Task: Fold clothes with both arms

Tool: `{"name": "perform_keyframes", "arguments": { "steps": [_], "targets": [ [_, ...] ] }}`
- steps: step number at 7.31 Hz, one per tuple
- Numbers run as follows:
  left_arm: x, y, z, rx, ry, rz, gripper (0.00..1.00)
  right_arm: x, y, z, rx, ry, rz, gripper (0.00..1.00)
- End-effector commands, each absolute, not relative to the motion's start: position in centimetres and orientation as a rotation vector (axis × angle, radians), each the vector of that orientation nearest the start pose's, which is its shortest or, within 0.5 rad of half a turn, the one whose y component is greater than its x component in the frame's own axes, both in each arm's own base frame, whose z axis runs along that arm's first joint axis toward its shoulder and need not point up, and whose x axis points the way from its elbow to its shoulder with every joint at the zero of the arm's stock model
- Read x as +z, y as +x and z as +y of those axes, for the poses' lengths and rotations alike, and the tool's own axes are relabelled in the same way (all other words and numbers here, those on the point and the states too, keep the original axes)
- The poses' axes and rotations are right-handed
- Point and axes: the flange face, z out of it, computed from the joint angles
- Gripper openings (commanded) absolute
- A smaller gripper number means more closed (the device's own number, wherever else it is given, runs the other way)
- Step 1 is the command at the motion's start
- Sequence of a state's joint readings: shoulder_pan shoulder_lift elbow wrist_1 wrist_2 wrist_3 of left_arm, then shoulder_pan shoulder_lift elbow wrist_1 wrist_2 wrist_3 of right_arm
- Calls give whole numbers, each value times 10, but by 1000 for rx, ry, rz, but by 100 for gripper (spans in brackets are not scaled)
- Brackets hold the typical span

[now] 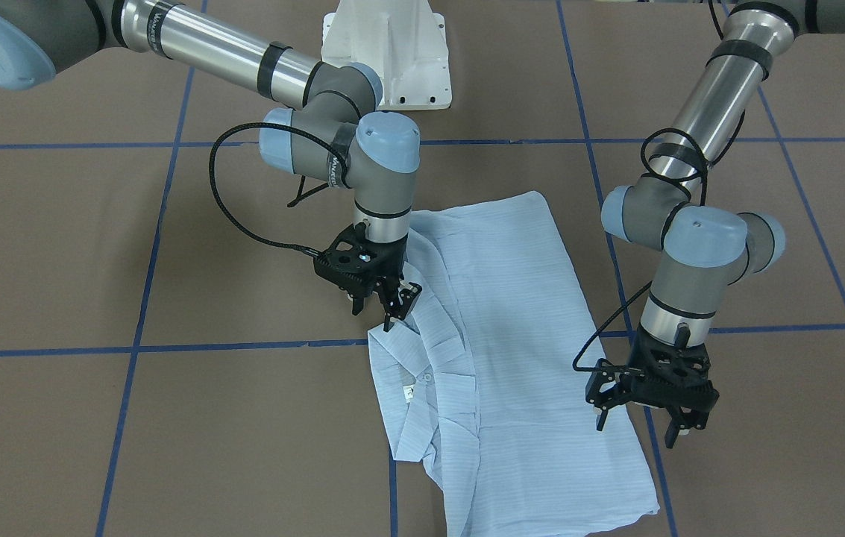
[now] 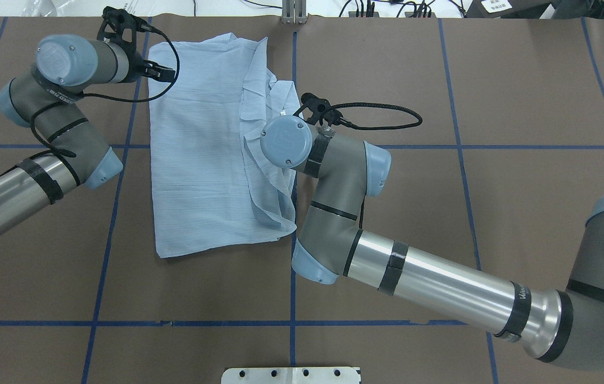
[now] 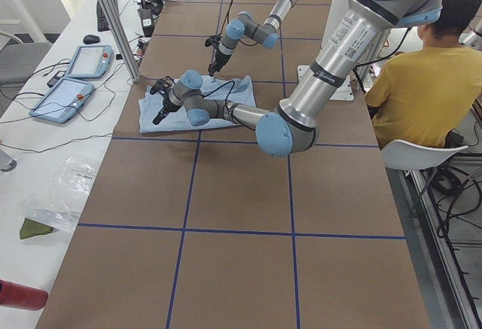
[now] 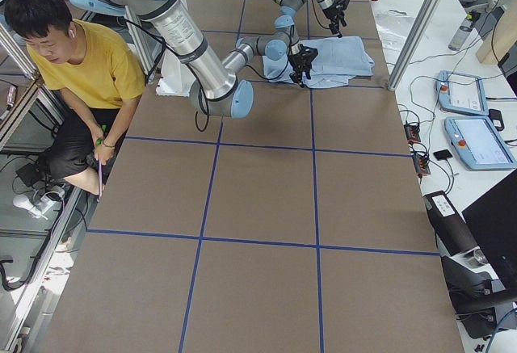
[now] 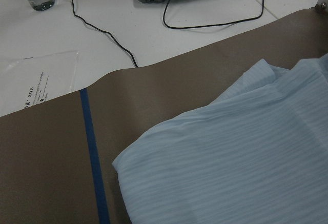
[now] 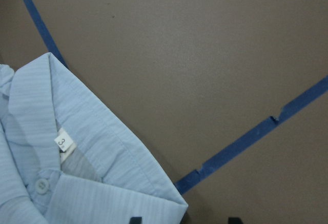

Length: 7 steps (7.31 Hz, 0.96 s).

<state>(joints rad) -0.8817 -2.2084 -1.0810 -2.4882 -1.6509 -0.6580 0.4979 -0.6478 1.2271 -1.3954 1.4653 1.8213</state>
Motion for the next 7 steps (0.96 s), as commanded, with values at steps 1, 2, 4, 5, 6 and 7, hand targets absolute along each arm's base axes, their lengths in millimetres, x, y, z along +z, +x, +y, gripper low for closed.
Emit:
{"name": "perform_keyframes", "arguments": {
  "steps": [1,2,4,5,6,7],
  "targets": [
    [407,398,-675,75,788,726,100,206,-642,-514,759,221,-782,52],
    [407,398,-675,75,788,726,100,206,-647,-518,762,227,-789,52],
    [407,398,-675,75,788,726,100,198,-658,-524,765,230,-776,52],
    [408,398,-674,75,788,726,100,200,-661,-521,762,227,-772,48],
    [408,399,-674,77,787,726,100,202,-661,-521,765,226,-771,39],
    [408,399,-674,77,786,725,100,205,-665,-518,757,224,-763,39]
  ]
}}
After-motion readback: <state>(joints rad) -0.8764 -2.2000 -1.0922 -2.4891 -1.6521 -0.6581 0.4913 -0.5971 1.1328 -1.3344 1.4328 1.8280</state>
